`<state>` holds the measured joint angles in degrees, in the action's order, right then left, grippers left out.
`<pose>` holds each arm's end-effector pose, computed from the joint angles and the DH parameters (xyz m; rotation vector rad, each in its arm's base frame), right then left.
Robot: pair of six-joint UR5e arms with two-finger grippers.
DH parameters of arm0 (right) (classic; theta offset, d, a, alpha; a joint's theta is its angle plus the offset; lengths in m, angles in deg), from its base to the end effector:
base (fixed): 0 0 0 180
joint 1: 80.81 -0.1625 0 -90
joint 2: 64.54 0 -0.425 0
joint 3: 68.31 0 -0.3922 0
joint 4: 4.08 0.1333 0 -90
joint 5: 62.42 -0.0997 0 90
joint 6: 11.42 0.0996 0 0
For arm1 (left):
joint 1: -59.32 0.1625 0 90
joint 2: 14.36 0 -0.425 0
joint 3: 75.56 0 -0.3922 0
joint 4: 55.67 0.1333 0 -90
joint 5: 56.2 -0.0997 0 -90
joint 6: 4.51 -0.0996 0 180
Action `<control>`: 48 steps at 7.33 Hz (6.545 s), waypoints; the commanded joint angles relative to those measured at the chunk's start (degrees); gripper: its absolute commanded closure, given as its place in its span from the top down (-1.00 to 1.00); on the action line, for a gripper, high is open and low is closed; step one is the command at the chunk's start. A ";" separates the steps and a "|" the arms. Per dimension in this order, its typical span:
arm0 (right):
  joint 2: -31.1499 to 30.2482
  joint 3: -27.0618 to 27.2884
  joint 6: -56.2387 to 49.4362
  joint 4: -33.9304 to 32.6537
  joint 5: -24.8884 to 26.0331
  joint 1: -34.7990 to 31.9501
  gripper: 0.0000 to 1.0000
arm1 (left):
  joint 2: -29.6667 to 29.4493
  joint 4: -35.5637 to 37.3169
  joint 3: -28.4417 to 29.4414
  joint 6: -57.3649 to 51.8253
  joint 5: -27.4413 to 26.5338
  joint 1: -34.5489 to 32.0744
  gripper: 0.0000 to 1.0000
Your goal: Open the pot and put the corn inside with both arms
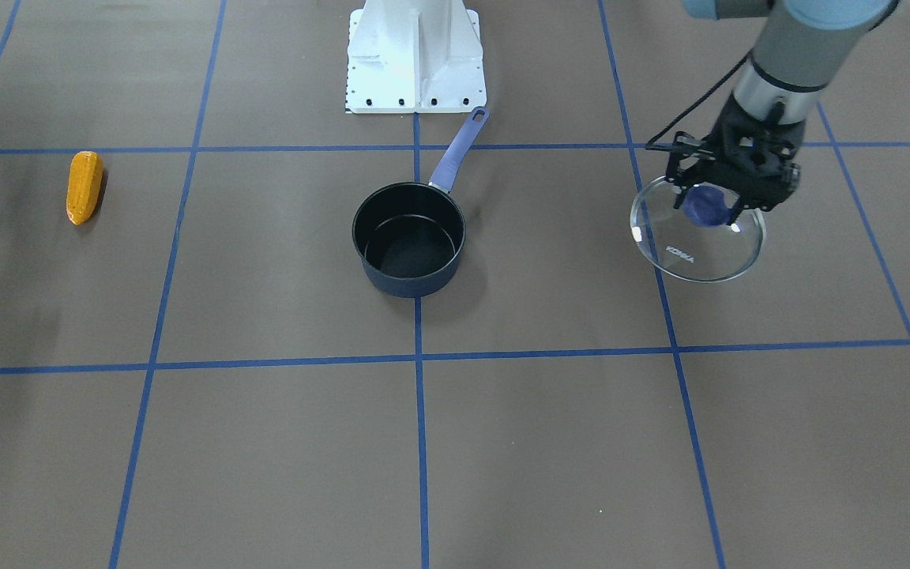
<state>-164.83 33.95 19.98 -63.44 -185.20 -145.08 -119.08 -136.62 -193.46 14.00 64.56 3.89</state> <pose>-0.1218 -0.4355 0.5840 0.2197 -0.7526 -0.0689 0.2312 -0.4807 0.3242 0.2804 0.7267 0.4233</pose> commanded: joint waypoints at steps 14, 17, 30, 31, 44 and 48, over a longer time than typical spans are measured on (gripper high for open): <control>0.00 0.13 -0.20 0.04 0.97 0.03 1.00 | 21.58 -60.30 28.52 0.74 8.78 -2.75 0.97; 0.00 0.22 0.15 0.13 0.79 0.03 1.00 | 21.31 -52.15 26.68 0.48 11.52 -11.77 0.98; -15.99 14.90 37.58 12.17 27.82 37.16 1.00 | 21.22 -7.73 19.64 -35.39 15.47 -38.70 0.98; -16.08 14.64 37.77 12.26 30.04 39.38 1.00 | 21.22 -7.82 19.73 -35.39 15.47 -38.61 0.98; -3.66 10.15 36.02 15.99 24.79 31.76 -1.00 | 21.40 -7.99 19.64 -35.56 15.47 -38.53 0.98; 28.49 9.98 38.03 -18.77 25.49 31.58 -1.00 | 21.75 -7.99 19.56 -35.47 15.56 -38.53 0.98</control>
<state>-145.90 44.01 57.06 -71.06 -159.83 -113.74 -97.58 -144.62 -173.84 -21.50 80.10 -34.64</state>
